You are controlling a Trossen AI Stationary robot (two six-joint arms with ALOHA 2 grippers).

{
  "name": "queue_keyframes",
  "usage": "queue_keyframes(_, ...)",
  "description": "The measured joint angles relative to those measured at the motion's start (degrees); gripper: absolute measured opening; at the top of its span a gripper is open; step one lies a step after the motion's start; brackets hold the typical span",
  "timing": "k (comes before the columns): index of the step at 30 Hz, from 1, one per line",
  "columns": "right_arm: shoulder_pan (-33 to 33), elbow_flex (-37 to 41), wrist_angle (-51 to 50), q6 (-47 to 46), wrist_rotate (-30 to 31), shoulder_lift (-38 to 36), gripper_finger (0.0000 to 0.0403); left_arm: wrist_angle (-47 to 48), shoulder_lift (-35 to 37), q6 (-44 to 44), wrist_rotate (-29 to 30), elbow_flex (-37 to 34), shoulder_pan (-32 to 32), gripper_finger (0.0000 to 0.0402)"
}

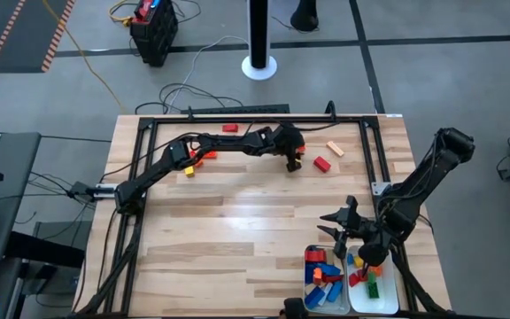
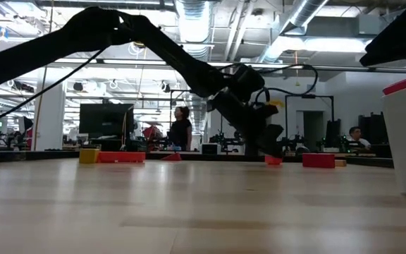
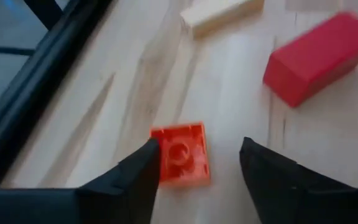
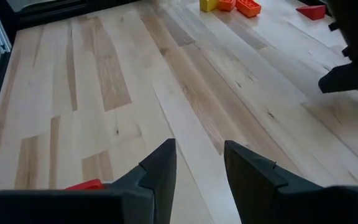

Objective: Sort blocks by size
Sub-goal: Put the small orange game piece into the white bin

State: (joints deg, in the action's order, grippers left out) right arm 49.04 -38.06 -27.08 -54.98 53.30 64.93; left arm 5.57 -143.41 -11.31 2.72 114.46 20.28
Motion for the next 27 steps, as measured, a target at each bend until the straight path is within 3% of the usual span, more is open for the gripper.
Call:
queue_keyframes(9,0.06,0.0,0.16,0.02,0.0,0.0,0.0162,0.2,-0.11,-0.22,0.42,-0.08,0.03,0.0113)
queue_keyframes(18,0.11,0.0,0.16,0.17,0.0,0.0,0.0162,2.84,0.04,-1.46,1.1,0.01,-0.34,0.0066)
queue_keyframes(27,0.37,0.0,1.22,0.13,-0.04,0.0,0.0162,12.08,0.11,-3.45,1.59,3.57,-1.92,0.0039)
